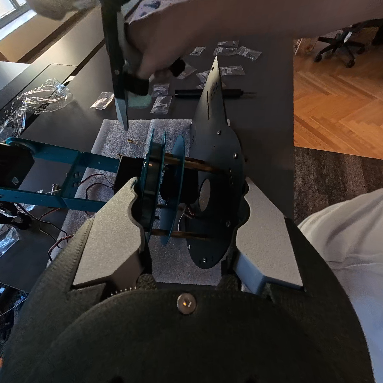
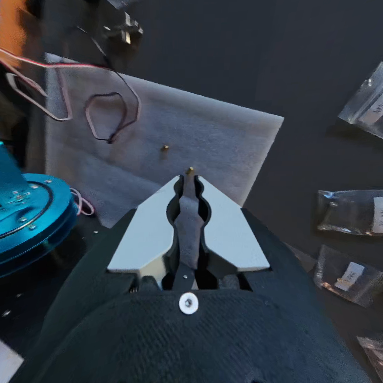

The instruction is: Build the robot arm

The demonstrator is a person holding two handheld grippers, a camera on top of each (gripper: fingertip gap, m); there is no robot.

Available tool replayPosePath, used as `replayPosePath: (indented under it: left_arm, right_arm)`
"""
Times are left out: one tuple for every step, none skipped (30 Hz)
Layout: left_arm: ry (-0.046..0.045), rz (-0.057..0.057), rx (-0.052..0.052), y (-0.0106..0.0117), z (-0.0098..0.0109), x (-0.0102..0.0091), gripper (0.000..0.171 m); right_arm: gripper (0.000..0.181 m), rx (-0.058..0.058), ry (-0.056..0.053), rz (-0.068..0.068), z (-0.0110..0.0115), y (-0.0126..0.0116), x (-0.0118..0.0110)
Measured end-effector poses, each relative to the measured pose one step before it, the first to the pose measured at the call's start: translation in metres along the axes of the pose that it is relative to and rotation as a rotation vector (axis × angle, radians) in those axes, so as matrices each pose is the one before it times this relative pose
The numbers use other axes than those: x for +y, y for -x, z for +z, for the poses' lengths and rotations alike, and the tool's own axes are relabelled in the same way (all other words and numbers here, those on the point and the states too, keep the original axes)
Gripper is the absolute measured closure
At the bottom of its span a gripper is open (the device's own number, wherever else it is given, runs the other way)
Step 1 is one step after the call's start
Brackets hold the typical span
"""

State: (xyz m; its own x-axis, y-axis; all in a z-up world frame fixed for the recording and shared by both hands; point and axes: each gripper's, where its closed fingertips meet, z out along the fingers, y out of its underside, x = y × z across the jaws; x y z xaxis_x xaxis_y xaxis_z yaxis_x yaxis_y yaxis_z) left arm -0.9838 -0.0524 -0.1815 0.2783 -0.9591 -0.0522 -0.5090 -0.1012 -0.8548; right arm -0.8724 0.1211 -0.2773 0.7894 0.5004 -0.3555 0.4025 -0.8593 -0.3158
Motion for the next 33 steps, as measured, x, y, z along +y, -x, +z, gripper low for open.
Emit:
replayPosePath:
  left_arm:
    - [0.00024,-0.0003,-0.0006,0.00006,-0.00002,0.00003,0.077]
    - [-0.00017,0.0001,-0.0001,-0.00008,-0.00001,-0.00001,0.076]
    - [-0.0007,-0.0002,0.0005,0.00004,0.00005,0.00003,0.077]
    - [0.00013,-0.0004,0.0004,0.00001,0.00002,0.00001,0.077]
    - [0.00176,0.0004,0.0005,0.00003,-0.00007,0.0001,0.076]
    - [0.00244,0.0009,0.0009,-0.00007,0.00013,0.00004,0.076]
    - [0.0024,0.0011,0.0011,0.00005,0.00002,-0.00001,0.076]
    - [0.00191,0.0009,0.0007,-0.00006,-0.00005,0.00022,0.076]
    - [0.00096,0.0002,0.0003,0.00004,-0.00001,-0.00001,0.076]
    - [0.00019,-0.0002,0.0003,-0.00005,-0.00001,0.00003,0.076]
    - [0.00025,-0.0003,0.0003,0.00004,0.00001,0.00002,0.076]
    - [0.00101,0.0,-0.0001,-0.00004,0.00009,0.00004,0.076]
    - [0.00162,0.0001,-0.0003,0.00002,-0.00009,0.00009,0.076]
    - [0.00128,-0.0001,0.0,0.00004,0.00004,-0.00002,0.076]
    - [0.00064,0.0001,0.0003,-0.00006,0.00004,0.00004,0.076]
    - [0.00028,0.0003,0.0004,-0.00002,-0.00007,-0.00005,0.076]
    - [-0.00007,-0.0001,0.0,-0.00003,0.00009,-0.00006,0.076]
    - [-0.00078,-0.0003,-0.0003,0.00004,0.00003,0.00003,0.076]
    - [-0.00159,-0.0008,-0.0002,0.00003,-0.00005,-0.00012,0.076]
    - [-0.00134,-0.001,-0.0005,-0.00005,-0.00004,0.00001,0.076]
    - [-0.00034,-0.0003,-0.0009,0.00001,0.00005,0.00005,0.076]
    - [-0.00011,-0.0001,-0.0008,-0.00009,-0.00004,0.00001,0.076]
    - [-0.00055,-0.0001,0.0,0.0,0.00004,-0.00008,0.076]
    - [-0.00087,0.0005,0.0006,-0.00003,-0.00002,-0.00007,0.076]
    - [-0.00085,0.0002,0.0006,0.00004,0.00006,0.00001,0.076]
    - [-0.00034,-0.0003,-0.0001,0.00001,-0.00006,0.0,0.076]
    - [-0.00004,0.0001,-0.0003,-0.00004,-0.00002,0.0,0.076]
    - [-0.00008,0.0,0.0002,-0.00003,0.00001,-0.00001,0.076]
    - [0.00115,0.0005,0.0003,-0.00004,0.0,0.00011,0.076]
    - [0.00247,0.0014,0.0003,0.00001,-0.00012,0.00007,0.076]
    - [0.00238,0.0005,0.0011,0.0001,0.0001,0.00006,0.076]
    - [0.00192,0.0,0.0014,0.00004,0.00005,0.00005,0.076]
    - [0.00205,0.0007,0.001,-0.00007,0.00002,-0.00005,0.076]
  right_arm:
    - [0.169,0.0146,0.0251,0.0054,0.00371,-0.00198,0.001]
    - [0.169,-0.0055,0.0123,0.0206,0.00234,0.00067,-0.00007]
    - [0.167,-0.015,0.0024,0.0251,0.00171,0.00227,-0.00108]
    - [0.166,-0.0128,0.004,0.0144,0.00152,0.00287,-0.00059]
    - [0.166,0.0047,0.0142,-0.0027,0.00179,0.00119,0.00126]
    - [0.165,0.0235,0.0109,-0.0128,0.00189,-0.00119,0.00082]
    - [0.165,0.0232,0.0052,-0.0131,0.00197,-0.0009,0.00039]
    - [0.166,0.009,0.0144,-0.0064,0.00281,0.00124,0.00194]
    - [0.166,0.0074,0.0256,-0.001,0.00312,0.00086,0.00346]
    - [0.165,0.0174,0.0238,-0.0016,0.00323,-0.00135,0.00272]
    - [0.167,0.0161,0.009,-0.0026,0.00215,-0.0016,0.0003]
    - [0.171,0.012,-0.0049,-0.003,-0.00004,-0.00113,-0.00202]
    - [0.17,0.0024,0.0051,0.0003,0.00005,0.00008,-0.00028]
    - [0.17,0.0013,0.0016,0.0037,0.00003,-0.00005,-0.00016]
    - [0.171,0.0008,0.0013,0.0052,0.00023,-0.00017,0.00007]
    - [0.171,0.0001,0.0027,0.0081,0.00007,-0.00013,0.00018]
    - [0.171,0.0004,0.0041,0.0065,-0.00024,0.00016,-0.0001]
    - [0.171,0.0037,0.0062,0.0059,0.00021,-0.00028,-0.00016]
    - [0.172,0.0079,0.0052,0.0056,0.0003,-0.00055,-0.00058]
    - [0.175,0.0169,0.0067,-0.0009,0.00047,-0.00145,-0.00021]
    - [0.177,0.0153,0.0085,-0.0092,0.00035,-0.00075,0.00028]
    - [0.177,0.0104,0.0044,-0.0079,-0.00037,0.00003,0.00001]
    - [0.177,0.0081,0.0007,-0.0086,-0.00075,-0.00002,0.00053]
    - [0.177,-0.0005,-0.0075,-0.0088,-0.00245,0.00165,0.0008]
    - [0.177,-0.0165,-0.0183,-0.0139,-0.00604,0.00529,0.00093]
    - [0.177,-0.0065,-0.0325,-0.0173,-0.01154,0.00563,0.00071]
    - [0.176,-0.0134,-0.0598,-0.036,-0.01746,0.00962,-0.00115]
    - [0.176,0.0005,-0.0827,-0.0366,-0.02382,0.011,-0.00167]
    - [0.176,0.0138,-0.0999,-0.0331,-0.0296,0.01148,-0.00257]
    - [0.177,-0.0151,-0.1102,-0.047,-0.03309,0.01847,-0.00339]
    - [0.177,-0.0095,-0.0898,-0.0436,-0.03328,0.02003,-0.0001]
    - [0.177,0.0226,-0.0595,-0.0314,-0.03089,0.01545,0.00443]
    - [0.177,-0.0005,-0.0424,-0.0503,-0.02622,0.01836,0.00769]
